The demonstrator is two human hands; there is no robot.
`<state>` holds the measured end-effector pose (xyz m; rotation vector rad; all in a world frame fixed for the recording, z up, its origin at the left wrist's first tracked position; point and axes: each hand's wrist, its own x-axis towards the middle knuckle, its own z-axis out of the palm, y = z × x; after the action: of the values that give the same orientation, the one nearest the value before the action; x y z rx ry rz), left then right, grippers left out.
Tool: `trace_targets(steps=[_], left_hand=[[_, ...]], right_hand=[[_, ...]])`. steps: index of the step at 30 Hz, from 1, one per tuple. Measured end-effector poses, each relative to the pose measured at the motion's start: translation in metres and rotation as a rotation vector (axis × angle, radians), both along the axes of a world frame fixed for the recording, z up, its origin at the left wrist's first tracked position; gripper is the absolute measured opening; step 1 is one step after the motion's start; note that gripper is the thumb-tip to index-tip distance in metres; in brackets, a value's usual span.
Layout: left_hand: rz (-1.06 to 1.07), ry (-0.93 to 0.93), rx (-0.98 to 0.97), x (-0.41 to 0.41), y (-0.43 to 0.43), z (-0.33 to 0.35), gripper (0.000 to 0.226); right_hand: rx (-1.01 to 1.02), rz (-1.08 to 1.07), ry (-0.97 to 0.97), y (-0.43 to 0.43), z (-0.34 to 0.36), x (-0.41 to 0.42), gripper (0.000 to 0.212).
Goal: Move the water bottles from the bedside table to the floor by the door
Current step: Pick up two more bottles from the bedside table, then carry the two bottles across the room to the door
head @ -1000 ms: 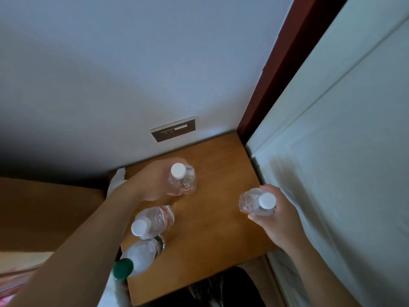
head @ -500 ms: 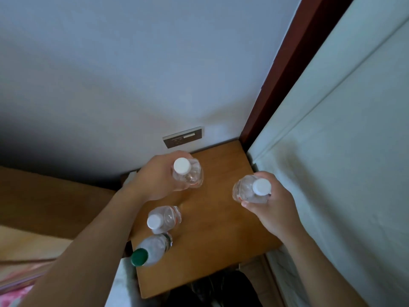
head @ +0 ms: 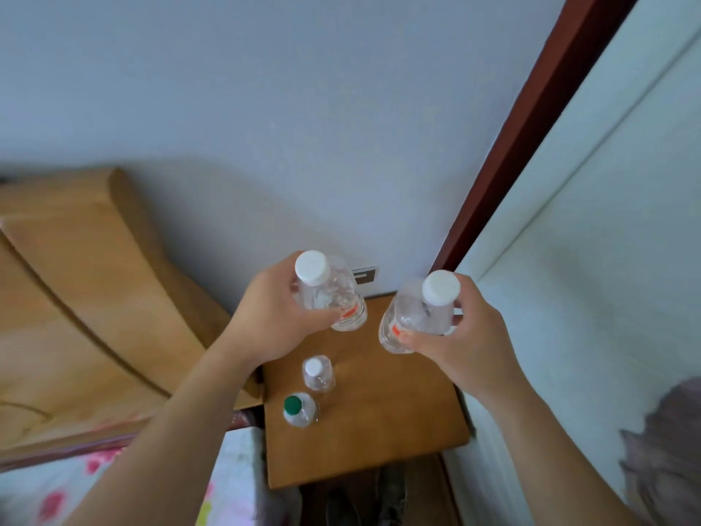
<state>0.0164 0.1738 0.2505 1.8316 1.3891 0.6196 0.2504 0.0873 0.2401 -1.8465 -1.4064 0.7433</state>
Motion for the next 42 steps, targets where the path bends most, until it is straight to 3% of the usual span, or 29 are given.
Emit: trace_targets(steps=[8, 23, 27, 32, 42], left_hand=[[0.199, -0.251, 0.135, -0.044, -0.058, 0.083, 0.052], [0.79, -0.366, 0.269, -0.164, -0.22, 0.132, 0.059], [0.962, -0.343, 0.316, -0.199, -0.29, 0.137, 0.051], [1.14, -0.326, 0.414, -0.237, -0.389, 0.147, 0.063], [1.509, -0.265, 0.565, -0.273, -0.585, 0.165, 0.064]], right_hand=[[0.113, 0.18, 0.053, -0.005, 0.072, -0.037, 0.07], [0.219, 0.821, 0.155, -0.01, 0.132, -0.183, 0.066], [0.221, 1.025, 0.179, -0.045, 0.14, -0.242, 0.067], [0.206, 1.242, 0.197, -0.108, 0.153, -0.318, 0.068], [0.245, 1.626, 0.3, -0.267, 0.173, -0.434, 0.059]])
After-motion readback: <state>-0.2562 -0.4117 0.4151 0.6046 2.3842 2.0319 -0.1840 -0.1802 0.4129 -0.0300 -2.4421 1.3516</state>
